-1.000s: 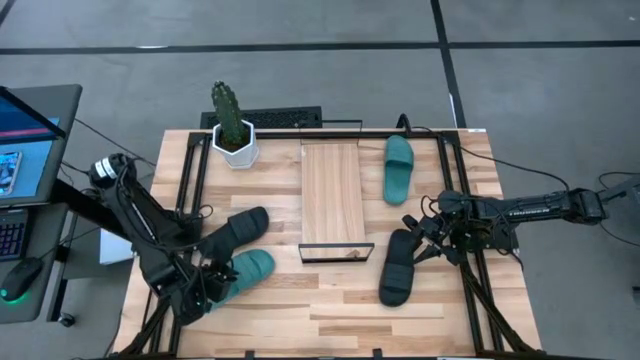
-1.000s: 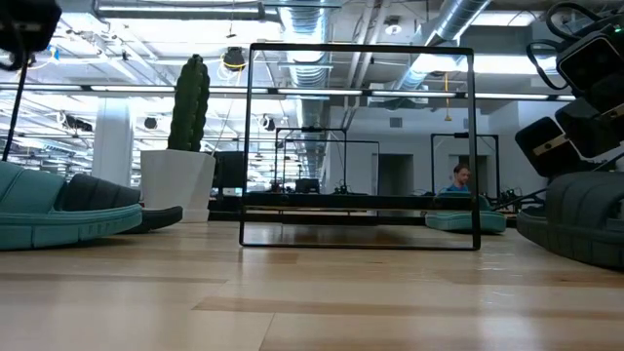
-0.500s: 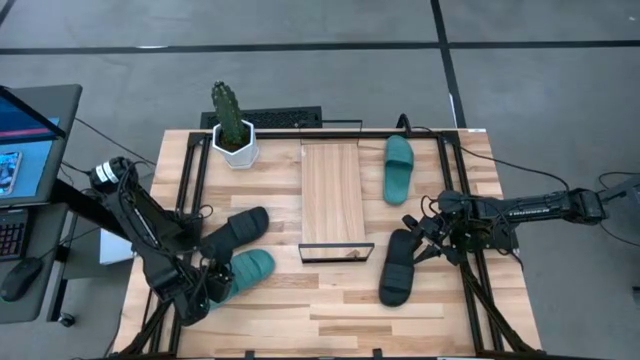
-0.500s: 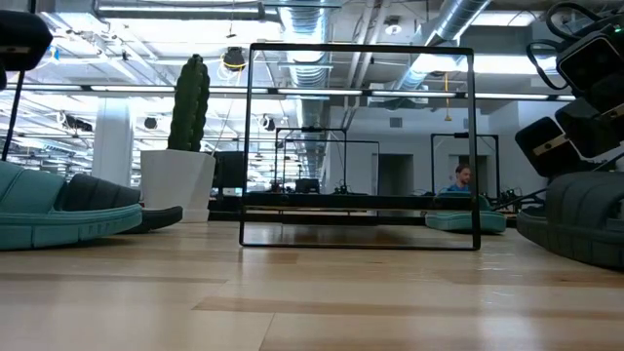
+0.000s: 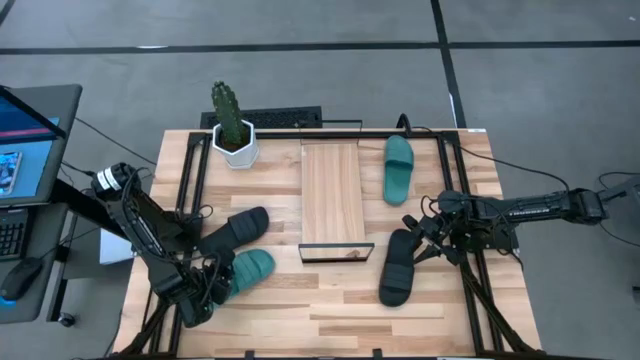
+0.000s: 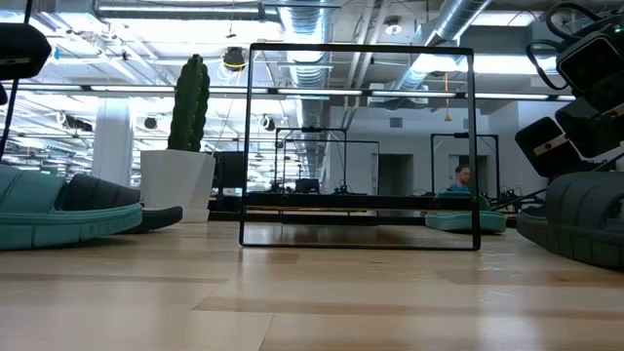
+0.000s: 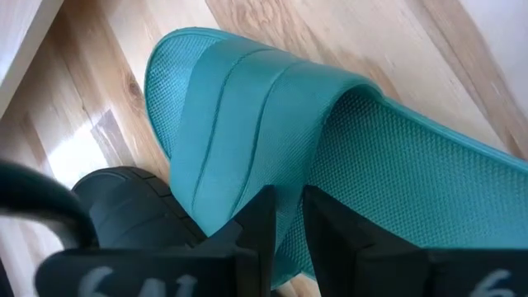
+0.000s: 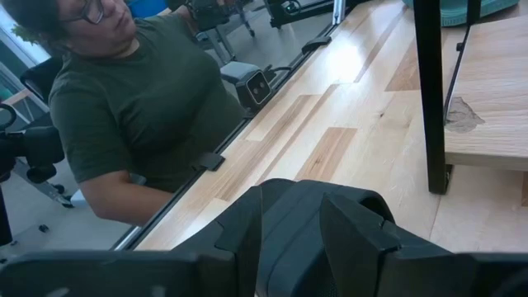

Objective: Pick and place slides into the shelf
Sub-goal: Put the left green slide on the shelf

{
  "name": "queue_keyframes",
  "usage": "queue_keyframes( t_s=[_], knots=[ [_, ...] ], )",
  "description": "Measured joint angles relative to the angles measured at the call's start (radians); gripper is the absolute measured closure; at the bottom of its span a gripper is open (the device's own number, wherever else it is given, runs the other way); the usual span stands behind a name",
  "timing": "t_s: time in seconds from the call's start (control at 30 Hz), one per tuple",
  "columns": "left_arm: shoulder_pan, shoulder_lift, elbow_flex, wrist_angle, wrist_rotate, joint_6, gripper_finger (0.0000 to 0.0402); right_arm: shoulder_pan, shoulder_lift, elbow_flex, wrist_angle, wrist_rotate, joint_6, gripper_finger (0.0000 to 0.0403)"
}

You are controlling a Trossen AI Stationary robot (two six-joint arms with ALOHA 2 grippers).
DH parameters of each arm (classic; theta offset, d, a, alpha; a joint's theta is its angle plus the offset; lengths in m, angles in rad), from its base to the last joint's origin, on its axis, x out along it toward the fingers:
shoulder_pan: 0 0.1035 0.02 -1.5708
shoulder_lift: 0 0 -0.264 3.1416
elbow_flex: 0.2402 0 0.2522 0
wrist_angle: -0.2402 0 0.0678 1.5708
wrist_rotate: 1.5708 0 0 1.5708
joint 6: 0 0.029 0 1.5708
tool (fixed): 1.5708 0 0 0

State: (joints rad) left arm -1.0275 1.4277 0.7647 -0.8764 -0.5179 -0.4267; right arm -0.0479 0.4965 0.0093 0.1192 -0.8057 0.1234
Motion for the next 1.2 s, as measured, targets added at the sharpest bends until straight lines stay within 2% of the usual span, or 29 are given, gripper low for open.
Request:
queue_keyframes(
  t_s=[0.27,0.53,0.73,1.0,1.2],
  knots=[
    [0.002,0.000,0.000,0.003,0.052,-0.009,0.0346,0.000,0.000,0.000,0.000,0.000,0.000,0.0289],
    [0.007,0.000,0.000,0.000,0.009,-0.103,0.0346,0.000,0.000,0.000,0.000,0.000,0.000,0.0289],
    [0.028,0.000,-0.001,-0.005,0.030,-0.108,0.0342,0.000,0.000,0.000,0.000,0.000,0.000,0.0289],
    [0.047,0.000,-0.001,0.006,0.094,-0.116,0.0277,0.000,0.000,0.000,0.000,0.000,0.000,0.0289],
    [0.046,0.000,-0.001,-0.004,0.087,-0.098,0.0231,0.000,0.000,0.000,0.000,0.000,0.000,0.0289]
  ],
)
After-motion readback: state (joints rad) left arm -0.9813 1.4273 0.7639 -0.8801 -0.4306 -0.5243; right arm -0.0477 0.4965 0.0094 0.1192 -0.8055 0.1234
